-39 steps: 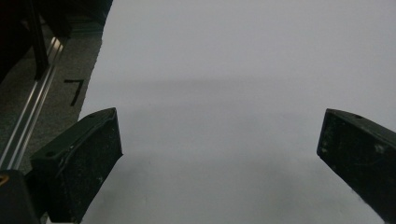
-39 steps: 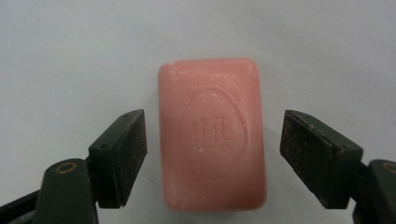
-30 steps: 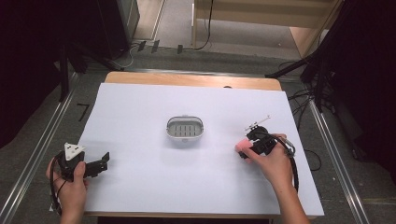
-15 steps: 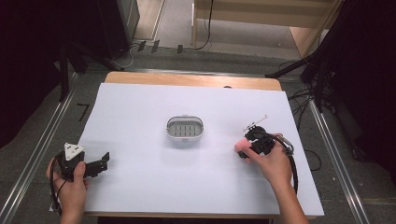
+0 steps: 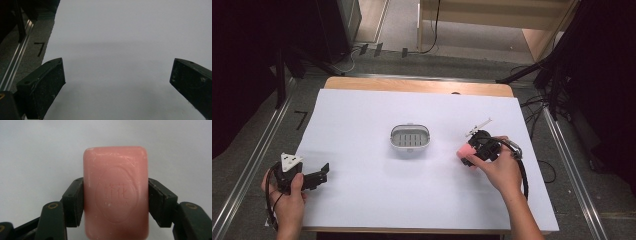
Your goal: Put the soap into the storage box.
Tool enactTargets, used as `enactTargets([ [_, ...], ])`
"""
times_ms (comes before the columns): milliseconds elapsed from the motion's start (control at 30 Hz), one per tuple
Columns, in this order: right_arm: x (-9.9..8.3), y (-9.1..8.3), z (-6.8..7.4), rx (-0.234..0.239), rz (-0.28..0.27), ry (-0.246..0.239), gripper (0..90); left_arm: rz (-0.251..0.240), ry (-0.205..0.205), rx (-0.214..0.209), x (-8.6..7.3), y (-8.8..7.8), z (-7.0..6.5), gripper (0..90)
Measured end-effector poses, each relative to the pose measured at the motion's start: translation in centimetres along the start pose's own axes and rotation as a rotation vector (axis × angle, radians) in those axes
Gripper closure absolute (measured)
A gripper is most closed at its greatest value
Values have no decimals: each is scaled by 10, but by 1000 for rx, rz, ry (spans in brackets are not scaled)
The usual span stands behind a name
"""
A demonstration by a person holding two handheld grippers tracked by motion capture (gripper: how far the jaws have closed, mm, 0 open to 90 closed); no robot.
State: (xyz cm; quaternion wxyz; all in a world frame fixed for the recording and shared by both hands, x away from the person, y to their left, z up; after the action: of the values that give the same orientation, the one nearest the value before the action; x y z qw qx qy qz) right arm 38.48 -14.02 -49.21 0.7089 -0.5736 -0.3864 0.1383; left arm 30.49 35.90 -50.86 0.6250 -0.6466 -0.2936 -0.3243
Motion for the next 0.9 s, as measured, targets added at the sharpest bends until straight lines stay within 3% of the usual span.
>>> enactTargets([
  [600, 32, -2, 18, 20, -28, -121, 386, 3, -5, -3, 0, 0, 0, 1],
  [900, 50, -3, 29, 45, -48, -158, 386, 4, -7, -6, 0, 0, 0, 1],
])
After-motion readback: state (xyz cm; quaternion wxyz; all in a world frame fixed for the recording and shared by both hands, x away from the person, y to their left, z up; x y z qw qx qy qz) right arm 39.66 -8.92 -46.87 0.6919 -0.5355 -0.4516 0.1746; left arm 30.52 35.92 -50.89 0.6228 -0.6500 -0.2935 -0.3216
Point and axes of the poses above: each handheld gripper's, and its own axes: y roughly forward along the jaws, x roughly out of its top, z roughly to its left, the point moved 7 cm from there along y, roughly forward along the jaws, and after that the axes turned 2 degrees about -y, right-handed, at the moved point
